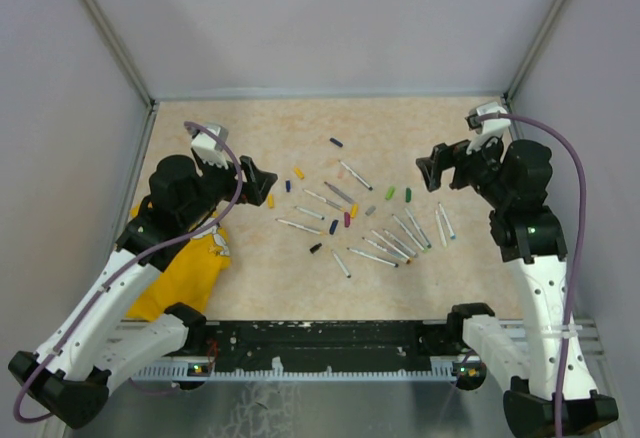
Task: Open the pen caps
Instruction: Reset both arms
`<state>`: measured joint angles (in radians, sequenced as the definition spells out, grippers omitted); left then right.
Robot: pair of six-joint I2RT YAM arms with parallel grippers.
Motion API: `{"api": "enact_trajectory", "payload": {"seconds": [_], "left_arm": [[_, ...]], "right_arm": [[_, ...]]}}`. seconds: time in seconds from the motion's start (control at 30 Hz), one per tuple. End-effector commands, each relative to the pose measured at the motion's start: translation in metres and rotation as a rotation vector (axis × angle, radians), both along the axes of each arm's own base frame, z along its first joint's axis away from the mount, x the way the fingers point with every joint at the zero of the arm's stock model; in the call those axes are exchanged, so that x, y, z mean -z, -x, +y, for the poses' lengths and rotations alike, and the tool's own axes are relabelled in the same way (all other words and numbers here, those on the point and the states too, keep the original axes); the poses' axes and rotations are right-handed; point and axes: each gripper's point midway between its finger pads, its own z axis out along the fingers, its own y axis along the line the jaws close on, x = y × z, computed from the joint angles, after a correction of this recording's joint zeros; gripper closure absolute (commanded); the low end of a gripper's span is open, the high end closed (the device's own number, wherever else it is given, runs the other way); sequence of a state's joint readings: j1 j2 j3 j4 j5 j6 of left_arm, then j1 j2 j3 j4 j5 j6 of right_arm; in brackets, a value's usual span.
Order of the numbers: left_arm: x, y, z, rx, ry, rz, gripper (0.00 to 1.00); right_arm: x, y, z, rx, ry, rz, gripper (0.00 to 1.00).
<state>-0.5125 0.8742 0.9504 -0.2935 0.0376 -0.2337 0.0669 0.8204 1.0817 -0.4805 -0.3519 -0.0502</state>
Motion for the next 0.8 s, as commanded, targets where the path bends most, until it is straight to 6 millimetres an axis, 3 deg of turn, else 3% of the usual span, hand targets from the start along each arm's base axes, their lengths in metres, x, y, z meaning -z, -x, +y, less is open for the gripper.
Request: {"api": "enact_trajectory", "payload": {"seconds": [0.0,0.33,0.77], "left_arm": [[-0.007,0.000,0.002,-0.005,-0.009,-0.022,0.00],[-0.020,0.002,0.001,0.010,0.015,-0.057,0.00],[-0.068,0.014,-0.008,0.085,0.072,-0.148,0.00]], "right_arm": [[-0.033,0.003,-0.005,0.026,-0.011,-0.091,0.02],[-0.040,0.004,-0.009,0.042,0.004,-0.109,0.02],[-0.059,0.007,-0.014,0.051,0.062,-0.149,0.02]]}}
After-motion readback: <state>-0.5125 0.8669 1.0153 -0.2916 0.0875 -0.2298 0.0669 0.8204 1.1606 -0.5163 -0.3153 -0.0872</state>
